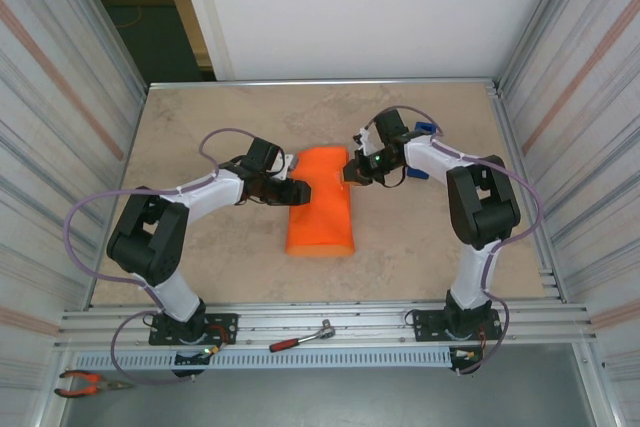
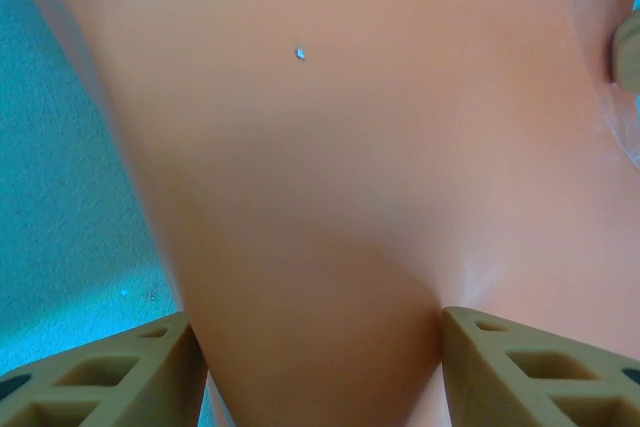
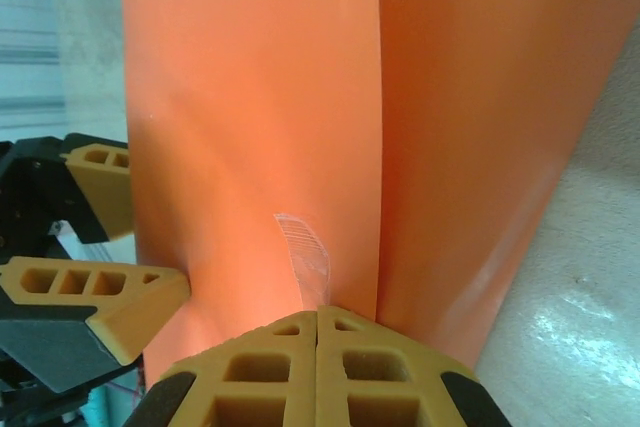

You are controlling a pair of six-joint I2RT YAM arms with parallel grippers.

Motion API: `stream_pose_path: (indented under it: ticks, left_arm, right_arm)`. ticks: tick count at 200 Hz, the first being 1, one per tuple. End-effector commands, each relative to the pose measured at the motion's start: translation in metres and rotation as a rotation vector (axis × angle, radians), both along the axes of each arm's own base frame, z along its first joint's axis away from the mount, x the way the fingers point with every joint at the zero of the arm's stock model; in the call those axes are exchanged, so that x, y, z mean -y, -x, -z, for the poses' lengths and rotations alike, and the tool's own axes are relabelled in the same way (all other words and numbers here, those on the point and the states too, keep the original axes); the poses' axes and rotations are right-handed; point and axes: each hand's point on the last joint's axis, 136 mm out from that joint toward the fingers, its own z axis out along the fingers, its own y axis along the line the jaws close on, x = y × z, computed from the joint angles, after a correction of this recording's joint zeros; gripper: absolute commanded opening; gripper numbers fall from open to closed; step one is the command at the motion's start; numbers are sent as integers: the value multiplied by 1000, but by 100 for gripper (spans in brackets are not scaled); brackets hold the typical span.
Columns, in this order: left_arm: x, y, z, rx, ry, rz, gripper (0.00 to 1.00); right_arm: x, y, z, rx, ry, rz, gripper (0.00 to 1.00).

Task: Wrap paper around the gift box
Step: Wrap the gift box with the wrapping paper.

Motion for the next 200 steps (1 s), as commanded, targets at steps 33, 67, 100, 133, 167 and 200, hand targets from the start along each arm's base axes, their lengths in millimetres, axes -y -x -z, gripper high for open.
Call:
stream_pose_path:
  ticks: [33, 67, 100, 133, 167, 200]
  left_arm:
    - [-35, 30, 61, -130, -232, -19, 59]
    - [-35, 30, 62, -134, -236, -20, 59]
    - [-36, 30, 62, -135, -238, -22, 59]
    - [-37, 30, 63, -135, -245, -23, 59]
    - [-37, 30, 63, -136, -246, -23, 59]
    - [-37, 30, 64, -140, -248, -24, 59]
  right_arm:
    - [8, 13, 17, 26, 167, -26, 8]
    - [5, 10, 3, 45, 134, -22, 18]
    - [1, 5, -8, 59, 101, -12, 20]
    - [3, 2, -13, 71, 94, 5, 22]
    - [5, 0, -17, 80, 92, 23, 25]
    - [10, -4, -19, 85, 89, 42, 26]
